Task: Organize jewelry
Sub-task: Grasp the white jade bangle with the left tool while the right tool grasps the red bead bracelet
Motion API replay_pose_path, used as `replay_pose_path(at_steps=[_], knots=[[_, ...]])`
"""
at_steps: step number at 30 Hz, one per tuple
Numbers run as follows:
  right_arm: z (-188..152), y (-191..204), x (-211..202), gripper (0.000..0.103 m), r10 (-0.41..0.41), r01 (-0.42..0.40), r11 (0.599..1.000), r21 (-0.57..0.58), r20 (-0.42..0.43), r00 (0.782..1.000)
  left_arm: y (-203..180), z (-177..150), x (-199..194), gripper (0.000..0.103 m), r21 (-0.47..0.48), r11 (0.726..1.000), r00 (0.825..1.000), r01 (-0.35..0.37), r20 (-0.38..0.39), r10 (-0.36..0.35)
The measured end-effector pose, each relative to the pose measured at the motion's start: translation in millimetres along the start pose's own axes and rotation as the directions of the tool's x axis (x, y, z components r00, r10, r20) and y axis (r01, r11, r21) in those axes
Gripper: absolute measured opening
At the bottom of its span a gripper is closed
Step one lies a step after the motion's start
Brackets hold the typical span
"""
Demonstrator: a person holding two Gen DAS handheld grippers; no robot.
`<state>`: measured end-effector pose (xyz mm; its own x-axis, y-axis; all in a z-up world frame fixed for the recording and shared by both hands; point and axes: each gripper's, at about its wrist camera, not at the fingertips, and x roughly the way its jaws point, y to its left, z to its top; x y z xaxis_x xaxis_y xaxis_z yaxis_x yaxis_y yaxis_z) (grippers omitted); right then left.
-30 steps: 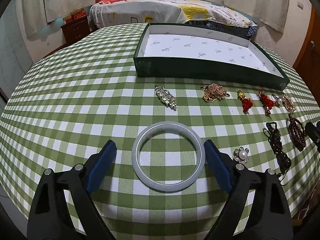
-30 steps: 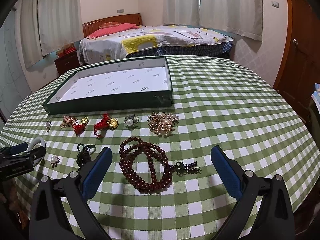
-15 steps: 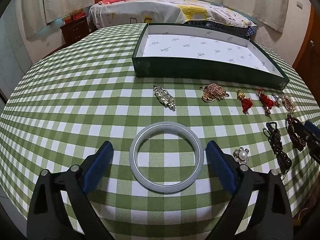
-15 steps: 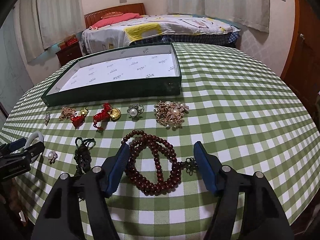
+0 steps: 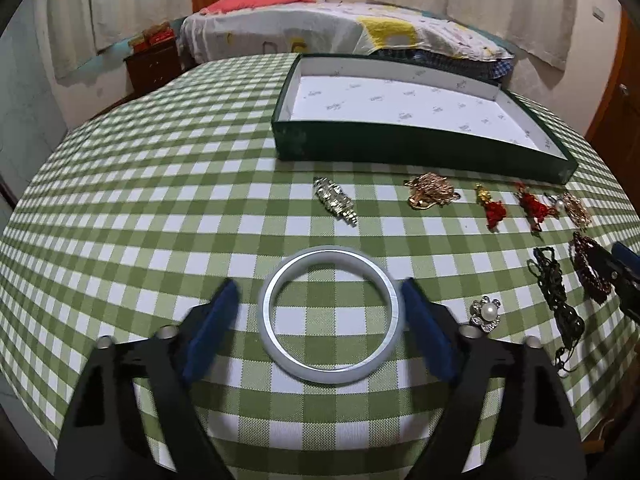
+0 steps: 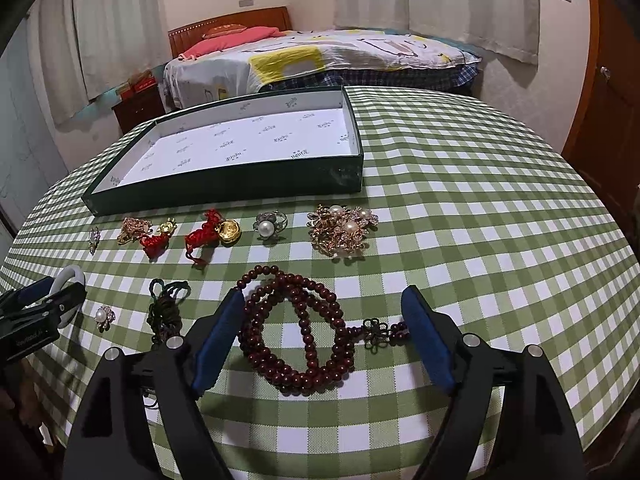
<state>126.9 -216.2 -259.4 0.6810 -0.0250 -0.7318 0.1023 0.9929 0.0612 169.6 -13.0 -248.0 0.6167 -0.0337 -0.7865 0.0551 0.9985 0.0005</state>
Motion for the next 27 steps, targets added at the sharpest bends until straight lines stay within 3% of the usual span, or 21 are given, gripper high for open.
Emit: replay_pose_path(at_steps=[15, 24, 25, 27], knots=[[2.5, 7.1, 0.4, 0.081, 0.010, -0.011, 1.000, -0.025, -0.008, 1.000, -1.2, -1.1, -0.7, 0.070, 0.011, 1.000, 1.000, 0.003, 0.010, -0.003], [-2.7, 11.8, 9.7, 0.081, 0.010, -0.013, 0.999, -0.049, -0.066, 0.998, -1.2, -1.3, -0.8, 0.070, 0.010, 1.000, 1.000, 0.003, 0.010, -0.004], [-3.2, 11.5, 9.2, 0.077, 0.005, -0.008, 0.999, -0.048, -0.064, 0.998, -1.0, -1.4, -0.8, 0.070, 0.009, 1.000, 1.000, 0.005, 0.011, -0.005], [-5.1, 11.0, 5.7, 0.047, 0.000, -0.002, 0.998, -0.060, -0.040, 0.999, -1.8, -1.2, -0.8, 0.070, 0.010, 1.000, 1.000, 0.003, 0.010, -0.003]])
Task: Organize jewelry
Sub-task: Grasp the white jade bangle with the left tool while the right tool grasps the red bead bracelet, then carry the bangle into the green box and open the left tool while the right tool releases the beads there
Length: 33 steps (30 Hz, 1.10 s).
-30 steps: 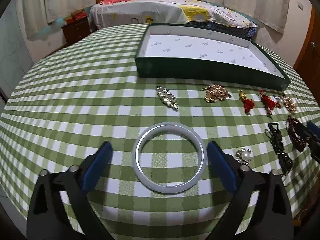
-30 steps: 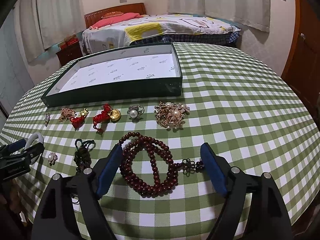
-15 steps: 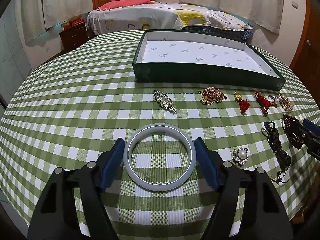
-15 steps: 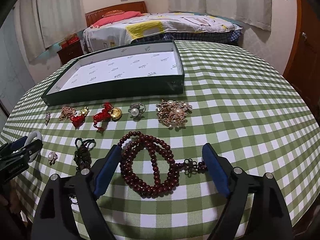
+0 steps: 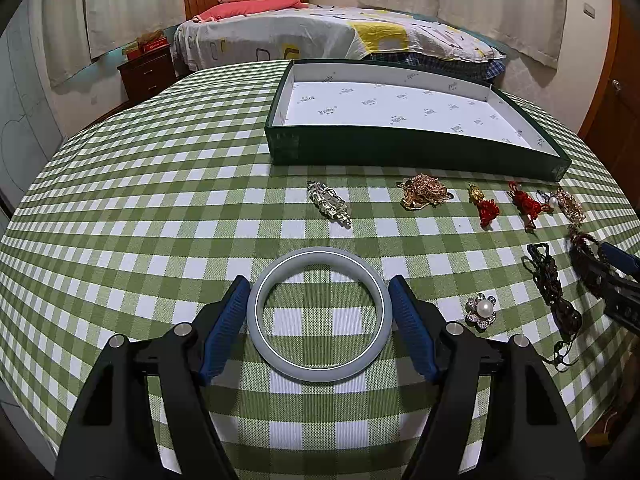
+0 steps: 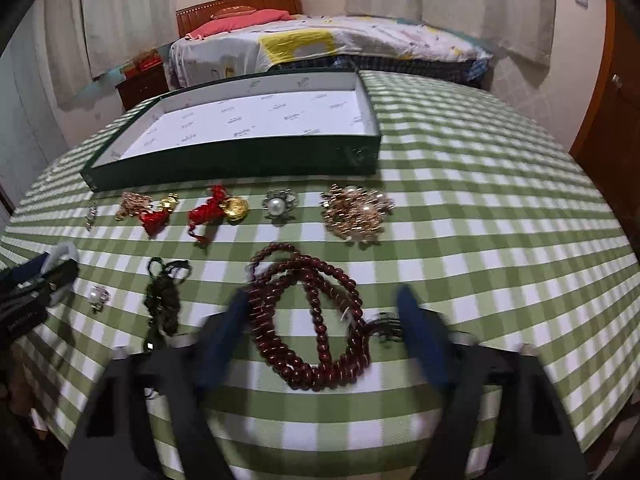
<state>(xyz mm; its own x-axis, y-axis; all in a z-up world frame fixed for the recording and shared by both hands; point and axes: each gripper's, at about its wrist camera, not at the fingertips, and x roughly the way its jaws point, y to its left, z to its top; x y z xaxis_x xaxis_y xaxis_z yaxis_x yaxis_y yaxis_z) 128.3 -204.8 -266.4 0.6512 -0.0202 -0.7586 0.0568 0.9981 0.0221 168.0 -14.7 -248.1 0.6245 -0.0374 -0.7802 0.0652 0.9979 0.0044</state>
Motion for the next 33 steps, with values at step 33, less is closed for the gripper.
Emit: replay_pose_path(at_steps=[33], knots=[[18.2, -4.6, -38.2, 0.007, 0.078, -0.082, 0.996, 0.028, 0.134, 0.988, 1.5, 22.3, -34.1, 0.069, -0.020, 1.000, 0.996, 0.020, 0.088, -0.019]])
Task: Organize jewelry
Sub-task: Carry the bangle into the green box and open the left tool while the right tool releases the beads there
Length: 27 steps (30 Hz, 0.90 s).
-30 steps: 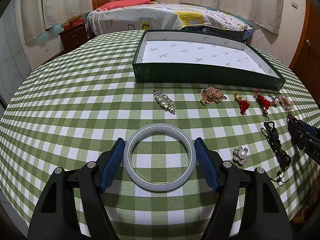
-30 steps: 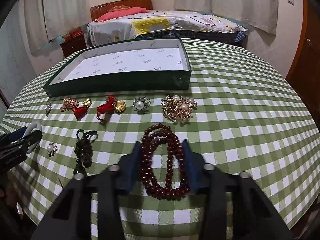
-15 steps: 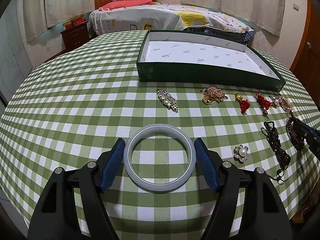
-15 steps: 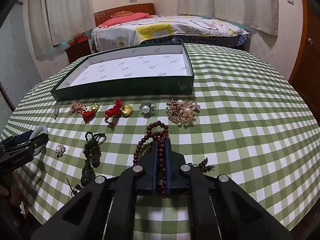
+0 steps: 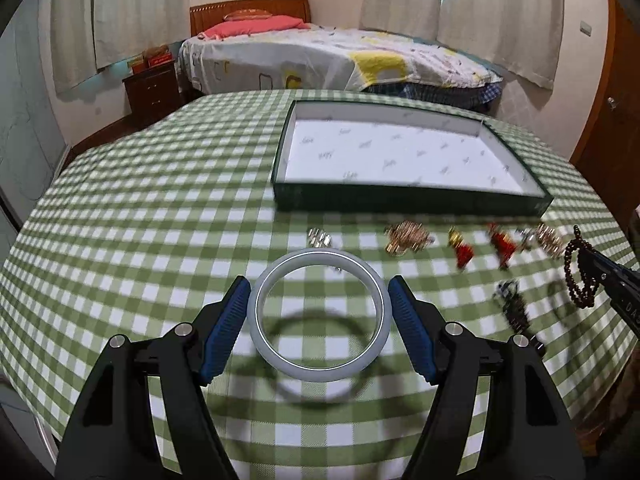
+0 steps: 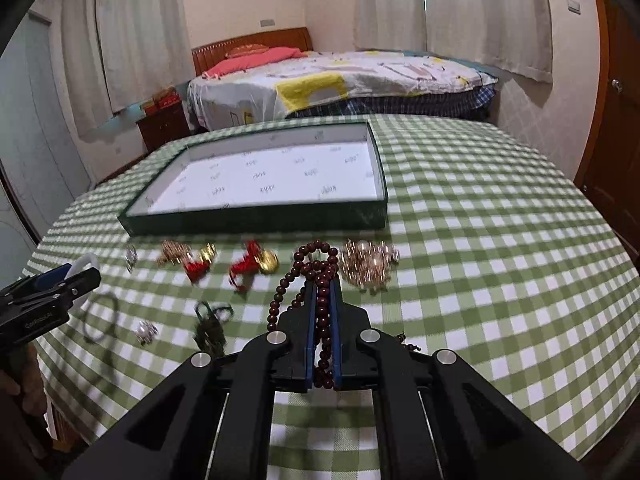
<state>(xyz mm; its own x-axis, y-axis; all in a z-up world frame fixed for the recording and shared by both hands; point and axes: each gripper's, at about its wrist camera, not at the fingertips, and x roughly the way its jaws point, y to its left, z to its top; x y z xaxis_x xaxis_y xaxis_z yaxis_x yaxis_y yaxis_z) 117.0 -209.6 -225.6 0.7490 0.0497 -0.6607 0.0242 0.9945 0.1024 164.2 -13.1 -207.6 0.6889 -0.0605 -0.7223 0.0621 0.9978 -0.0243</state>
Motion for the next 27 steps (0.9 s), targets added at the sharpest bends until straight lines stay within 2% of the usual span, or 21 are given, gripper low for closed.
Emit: replay_pose_path(at_steps=[8, 12, 17, 22, 27], knots=[[51.5, 0.0, -3.8, 0.007, 0.018, -0.019, 1.000, 0.007, 0.094, 0.995, -11.7, 48.2, -1.7, 0.069, 0.030, 0.999, 0.996, 0.041, 0.084, -0.044], [91.8, 3.0, 13.9, 0.007, 0.020, -0.019, 1.000, -0.013, 0.150, 0.988, -18.9, 80.8, 11.2, 0.069, 0.048, 0.998, 0.990, 0.047, 0.132, -0.053], [131.6, 3.7, 48.9, 0.007, 0.030, -0.030, 1.000, -0.001, 0.177, 0.984, -27.6, 125.1, 41.5, 0.069, 0.058, 0.998, 0.983, 0.034, 0.176, -0.044], [159.6, -0.9, 100.6, 0.007, 0.018, -0.019, 1.000, 0.006, 0.141, 0.990, -32.7, 160.9, 90.3, 0.069, 0.049, 0.998, 0.989, 0.029, 0.141, -0.036], [168.2, -17.7, 153.1, 0.007, 0.019, -0.021, 0.999, 0.045, 0.032, 0.999, -30.4, 185.5, 147.2, 0.069, 0.014, 0.999, 0.999, 0.036, 0.032, -0.037]])
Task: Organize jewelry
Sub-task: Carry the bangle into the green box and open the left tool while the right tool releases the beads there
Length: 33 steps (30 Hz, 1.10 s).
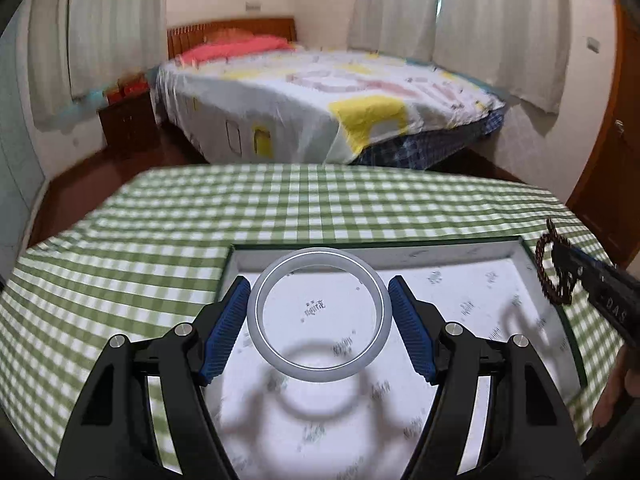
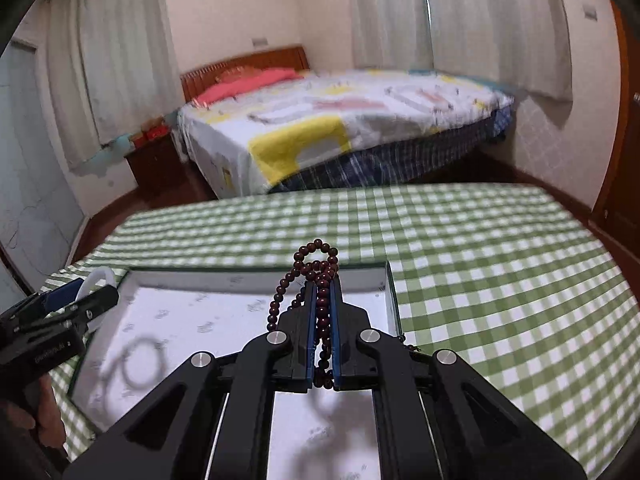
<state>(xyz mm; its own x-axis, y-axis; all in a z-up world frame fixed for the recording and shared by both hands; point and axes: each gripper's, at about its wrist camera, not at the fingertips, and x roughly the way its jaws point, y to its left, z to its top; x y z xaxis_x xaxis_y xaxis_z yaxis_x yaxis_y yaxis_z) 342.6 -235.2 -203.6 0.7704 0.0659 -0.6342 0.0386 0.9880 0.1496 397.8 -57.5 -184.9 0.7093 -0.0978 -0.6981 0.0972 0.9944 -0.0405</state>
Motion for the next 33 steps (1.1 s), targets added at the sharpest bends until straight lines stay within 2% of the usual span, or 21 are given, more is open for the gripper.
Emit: replay_pose_path(at_steps=[5, 9, 15, 17, 18, 19, 21, 24, 27, 30, 33], knots=[[3.3, -9.3, 37.6, 0.007, 0.017, -0.013, 0.999, 0.029, -0.124, 0.992, 2.6, 8.2, 53.9, 0.069, -0.017, 1.000, 0.988, -0.012, -0.151, 0.010], [7.1, -7.5, 51.9, 0.007, 0.002, -0.002, 1.000, -0.004, -0.176, 0.984, 4.4, 5.3, 76.1, 0.069, -0.013, 0.999, 0.973, -0.034, -0.228, 0.030], [7.8, -7.7, 62.2, 0.009, -0.022, 0.019, 1.000, -0.015, -0.225, 0.974, 6.6, -0.5, 91.9, 0.069, -0.012, 1.000, 0.953, -0.017, -0.301, 0.013], [6.6, -9.6, 65.2, 0.012, -0.026, 0.024, 1.000, -0.014, -0.241, 0.970, 5.1, -0.1, 89.8, 0.071, -0.006, 1.000, 0.958, -0.015, -0.288, 0.012], [5.9, -9.9, 66.4, 0.018, -0.027, 0.025, 1.000, -0.013, -0.248, 0.968, 4.3, -0.1, 89.0, 0.073, 0.000, 1.000, 0.959, -0.015, -0.284, 0.014], [5.7, -9.9, 68.3, 0.037, -0.027, 0.025, 1.000, -0.011, -0.256, 0.966, 4.5, 0.5, 89.0, 0.078, 0.003, 1.000, 0.960, -0.016, -0.281, 0.016], [3.8, -7.1, 66.6, 0.047, -0.005, 0.002, 1.000, -0.012, -0.252, 0.968, 3.9, 1.4, 87.6, 0.080, 0.002, 1.000, 0.962, -0.017, -0.271, 0.017], [4.0, -1.5, 60.9, 0.049, -0.024, 0.017, 0.999, -0.033, -0.224, 0.974, 3.5, 3.5, 84.9, 0.080, -0.007, 1.000, 0.964, -0.015, -0.264, 0.013], [5.7, 0.5, 45.6, 0.050, -0.016, 0.012, 1.000, -0.025, -0.178, 0.984, 5.7, 5.7, 71.8, 0.080, -0.026, 1.000, 0.976, -0.009, -0.217, 0.003], [5.3, 2.5, 22.1, 0.050, -0.014, 0.012, 1.000, -0.025, -0.112, 0.994, 7.5, 7.0, 44.9, 0.080, -0.030, 1.000, 0.992, -0.009, -0.128, 0.005], [1.4, 6.8, -8.3, 0.050, -0.016, 0.015, 1.000, -0.025, -0.040, 0.999, 7.5, 4.7, 18.1, 0.081, -0.032, 0.999, 0.998, -0.015, -0.054, 0.014]])
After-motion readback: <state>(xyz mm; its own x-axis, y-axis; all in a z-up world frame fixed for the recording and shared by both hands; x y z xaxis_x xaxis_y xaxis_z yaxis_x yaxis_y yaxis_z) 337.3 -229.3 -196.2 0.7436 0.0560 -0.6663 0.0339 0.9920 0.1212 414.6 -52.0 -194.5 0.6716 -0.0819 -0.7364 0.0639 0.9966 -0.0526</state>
